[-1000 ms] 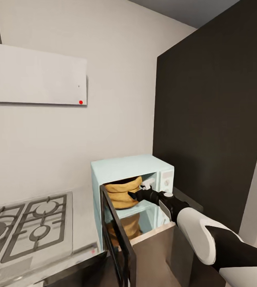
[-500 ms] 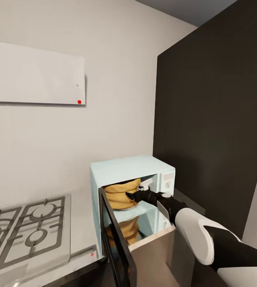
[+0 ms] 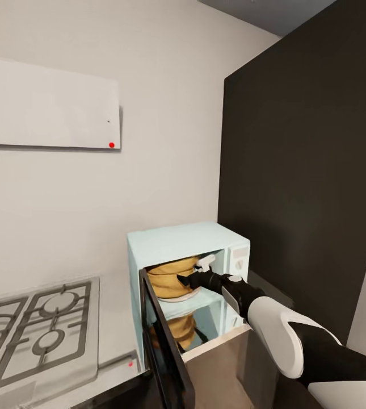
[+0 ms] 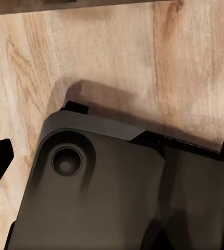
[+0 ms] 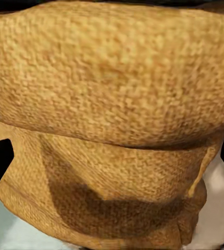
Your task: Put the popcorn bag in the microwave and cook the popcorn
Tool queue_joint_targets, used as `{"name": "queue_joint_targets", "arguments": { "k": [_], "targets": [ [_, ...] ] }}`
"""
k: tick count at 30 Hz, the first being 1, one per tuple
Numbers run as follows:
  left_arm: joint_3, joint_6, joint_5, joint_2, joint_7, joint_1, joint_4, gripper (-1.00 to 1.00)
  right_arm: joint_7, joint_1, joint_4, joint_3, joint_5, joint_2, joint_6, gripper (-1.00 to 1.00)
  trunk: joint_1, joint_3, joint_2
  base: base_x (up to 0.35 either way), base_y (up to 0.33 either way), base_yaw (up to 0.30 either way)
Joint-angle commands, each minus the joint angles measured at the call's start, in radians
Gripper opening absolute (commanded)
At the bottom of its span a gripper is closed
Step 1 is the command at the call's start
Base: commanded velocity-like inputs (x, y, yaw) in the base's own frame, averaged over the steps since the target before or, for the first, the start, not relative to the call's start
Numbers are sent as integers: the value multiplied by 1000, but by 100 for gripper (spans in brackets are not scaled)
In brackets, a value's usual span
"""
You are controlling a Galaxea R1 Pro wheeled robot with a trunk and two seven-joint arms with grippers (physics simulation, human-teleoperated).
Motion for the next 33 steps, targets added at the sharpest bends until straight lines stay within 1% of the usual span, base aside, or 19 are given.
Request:
{"name": "queue_joint_targets", "arguments": {
  "k": [1,6,14,15,17,19,20,22,24,26,33],
  "targets": [
    [2,-3,4,0,1,0,0,100,7,-1,0,5,8,4,-7,100,0,-1,-1,-287,0,0],
    [2,-5,4,-3,7,0,0,100,6,-1,-9,8,11,0,-7,100,0,-1,-1,-312,0,0],
    [2,-4,4,-3,7,0,2,100,-3,-1,-14,8,11,-1,-7,100,0,-1,-1,-320,0,0],
    [8,-5,5,2,11,-3,-4,100,2,-6,-20,2,5,5,-13,100,0,-1,-1,0,0,0],
    [11,-2,5,3,11,-3,-6,100,0,-18,-31,-11,-7,16,-24,100,0,-1,-1,0,0,0],
    [11,-1,5,4,11,-3,-6,100,-1,-29,-43,-24,-15,16,-24,100,0,-1,-1,0,0,0],
    [12,-1,5,10,11,-2,-6,100,-3,-35,-47,-28,-13,17,-19,100,0,-1,-1,0,0,0],
    [11,-1,6,19,11,-3,-5,100,-6,-46,-39,-26,-9,17,-7,100,0,-1,-1,0,0,0],
    [11,-1,6,22,11,-2,-5,100,-7,-58,-37,-26,-8,17,4,100,0,-1,-1,-18,0,0],
    [16,-2,8,21,12,-2,-5,100,-7,-69,-36,-25,-5,17,15,100,0,-1,-1,-313,0,0],
    [16,-2,8,22,12,-2,-4,100,-7,-102,-36,-25,-4,17,15,100,0,-1,-1,-339,0,0]
  ]
}}
